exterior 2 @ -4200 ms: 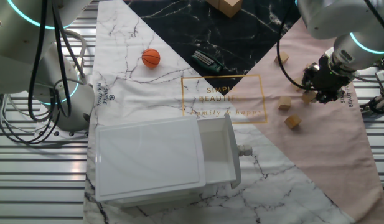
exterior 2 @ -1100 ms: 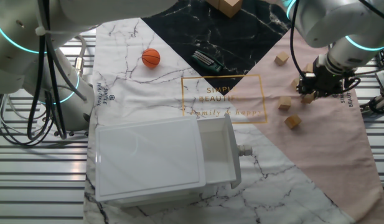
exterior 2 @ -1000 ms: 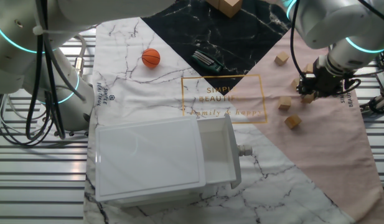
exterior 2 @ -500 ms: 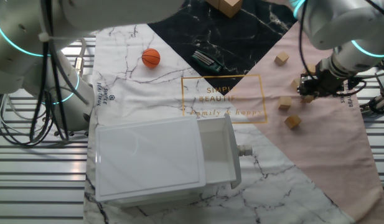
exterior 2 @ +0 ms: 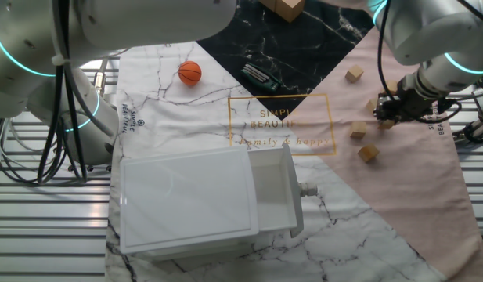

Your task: Stack the blocks into a pyramid shape

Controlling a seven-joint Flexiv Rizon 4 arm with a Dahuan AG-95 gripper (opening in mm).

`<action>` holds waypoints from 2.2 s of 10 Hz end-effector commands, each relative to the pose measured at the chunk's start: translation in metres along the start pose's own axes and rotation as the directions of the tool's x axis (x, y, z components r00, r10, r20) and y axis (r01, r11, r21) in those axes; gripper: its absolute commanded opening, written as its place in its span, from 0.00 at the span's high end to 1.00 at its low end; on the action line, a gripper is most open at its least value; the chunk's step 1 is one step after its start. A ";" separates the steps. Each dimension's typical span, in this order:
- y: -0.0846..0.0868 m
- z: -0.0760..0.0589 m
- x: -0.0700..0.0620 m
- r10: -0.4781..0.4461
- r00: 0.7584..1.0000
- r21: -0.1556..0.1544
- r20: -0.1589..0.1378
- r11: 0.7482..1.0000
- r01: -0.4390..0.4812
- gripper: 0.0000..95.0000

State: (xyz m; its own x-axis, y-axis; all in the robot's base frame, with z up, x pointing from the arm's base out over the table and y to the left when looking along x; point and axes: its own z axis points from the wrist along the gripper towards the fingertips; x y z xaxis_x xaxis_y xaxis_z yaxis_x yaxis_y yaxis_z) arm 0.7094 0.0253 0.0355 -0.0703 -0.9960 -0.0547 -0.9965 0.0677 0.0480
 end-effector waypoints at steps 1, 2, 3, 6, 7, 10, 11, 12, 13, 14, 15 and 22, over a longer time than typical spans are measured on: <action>-0.001 0.000 0.000 0.012 1.000 0.000 0.003 1.000 -0.012 1.00; 0.000 0.001 0.000 0.018 1.000 0.002 -0.002 1.000 -0.018 1.00; 0.003 0.002 0.000 0.027 1.000 0.003 -0.004 1.000 -0.027 1.00; 0.009 0.005 -0.001 0.040 0.999 0.008 -0.001 0.999 -0.040 1.00; 0.010 0.004 -0.001 0.037 0.999 0.007 0.004 0.999 -0.037 1.00; 0.010 0.003 -0.003 0.040 0.999 0.007 0.006 0.999 -0.040 1.00; 0.010 0.004 -0.004 0.041 0.999 0.007 0.008 0.999 -0.041 1.00; 0.008 0.005 -0.005 0.040 0.999 0.007 0.009 0.999 -0.040 1.00; 0.007 0.004 -0.007 0.041 0.999 0.007 0.009 0.999 -0.041 1.00; 0.007 0.005 -0.009 0.042 0.999 0.007 0.009 0.999 -0.042 1.00; 0.006 0.004 -0.011 0.043 0.999 0.007 0.008 0.999 -0.043 1.00; 0.007 0.005 -0.019 0.054 0.998 0.009 0.009 0.998 -0.055 1.00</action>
State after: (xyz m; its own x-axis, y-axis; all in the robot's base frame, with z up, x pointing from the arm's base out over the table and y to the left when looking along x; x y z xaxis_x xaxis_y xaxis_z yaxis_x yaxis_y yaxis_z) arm 0.7023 0.0461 0.0306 -0.1260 -0.9901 -0.0613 -0.9914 0.1234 0.0440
